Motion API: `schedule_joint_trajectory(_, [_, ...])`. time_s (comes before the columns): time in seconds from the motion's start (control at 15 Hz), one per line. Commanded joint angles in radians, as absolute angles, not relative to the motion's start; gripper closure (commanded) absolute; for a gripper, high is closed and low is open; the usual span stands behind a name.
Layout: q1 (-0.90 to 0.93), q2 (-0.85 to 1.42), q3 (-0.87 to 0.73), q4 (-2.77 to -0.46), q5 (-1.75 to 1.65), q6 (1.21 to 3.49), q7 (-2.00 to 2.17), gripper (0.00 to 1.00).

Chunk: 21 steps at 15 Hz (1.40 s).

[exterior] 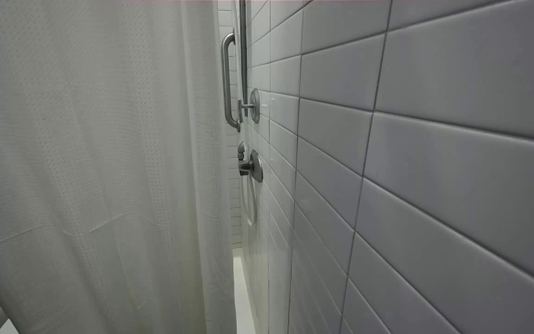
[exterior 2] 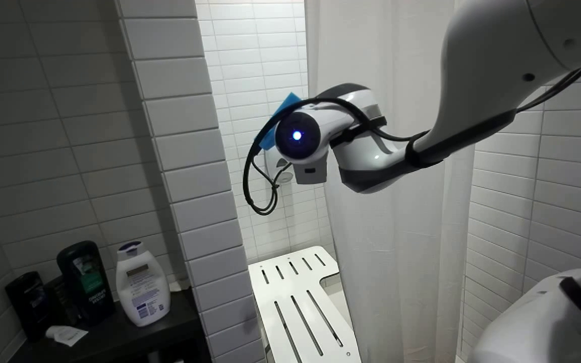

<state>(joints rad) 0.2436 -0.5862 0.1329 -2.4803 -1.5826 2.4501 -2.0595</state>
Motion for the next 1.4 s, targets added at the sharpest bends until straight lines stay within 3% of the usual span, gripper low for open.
schedule_joint_trajectory(0.0, [0.277,-0.592,0.143,-2.559,-1.535,2.461,-2.086,1.0])
schedule_joint_trajectory(0.67, [0.321,-0.652,0.172,-2.633,-1.537,2.453,-2.182,1.0])
schedule_joint_trajectory(1.33, [0.3,-0.677,0.163,-2.548,-1.582,2.426,-2.175,1.0])
